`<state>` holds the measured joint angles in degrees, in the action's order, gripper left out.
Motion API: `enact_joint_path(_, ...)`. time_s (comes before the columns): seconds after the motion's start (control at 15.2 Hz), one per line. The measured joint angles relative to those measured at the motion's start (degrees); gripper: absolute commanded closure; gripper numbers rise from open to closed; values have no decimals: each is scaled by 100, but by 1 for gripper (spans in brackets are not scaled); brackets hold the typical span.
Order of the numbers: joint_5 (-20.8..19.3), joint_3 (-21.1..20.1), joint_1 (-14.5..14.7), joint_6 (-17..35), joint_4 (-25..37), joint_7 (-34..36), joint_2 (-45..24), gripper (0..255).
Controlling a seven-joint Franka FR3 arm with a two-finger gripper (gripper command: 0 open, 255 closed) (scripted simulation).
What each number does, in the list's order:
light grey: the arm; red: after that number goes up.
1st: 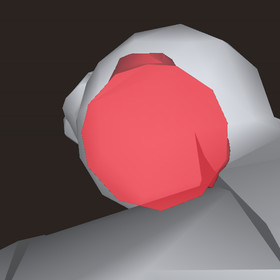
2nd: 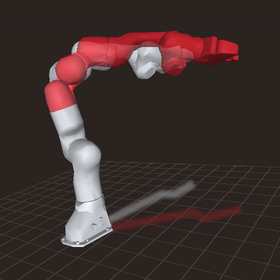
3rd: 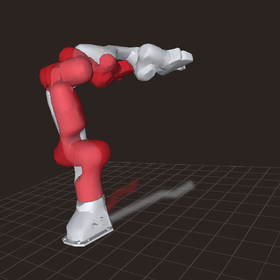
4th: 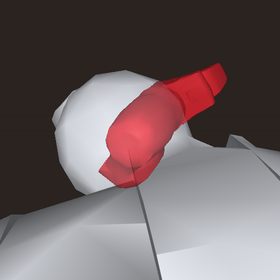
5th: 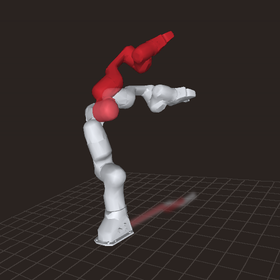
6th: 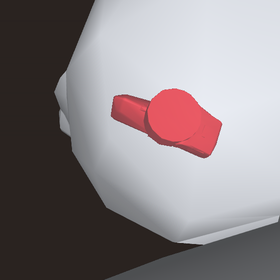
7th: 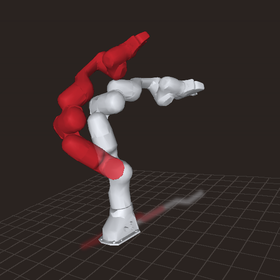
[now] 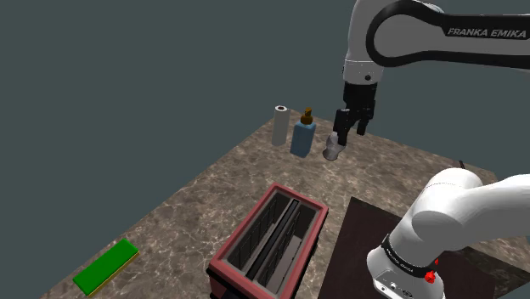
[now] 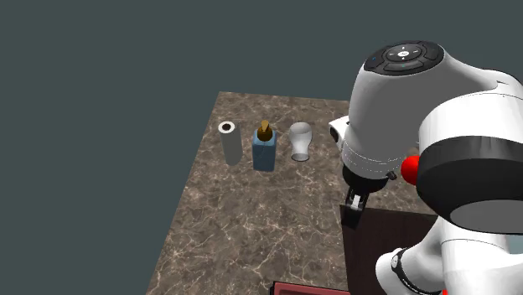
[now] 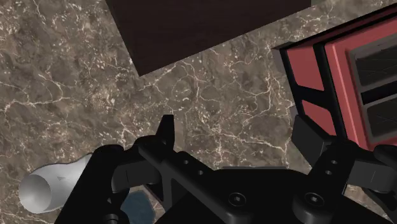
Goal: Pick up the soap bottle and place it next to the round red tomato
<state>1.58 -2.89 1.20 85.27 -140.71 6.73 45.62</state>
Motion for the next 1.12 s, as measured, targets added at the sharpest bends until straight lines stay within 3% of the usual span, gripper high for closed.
enact_joint_path(0.46,-369,350,-165,671,267,-473,-827,0)
enact_joint_path(1.12,-748,923,-389,1723,1357,-1318,-2683,0)
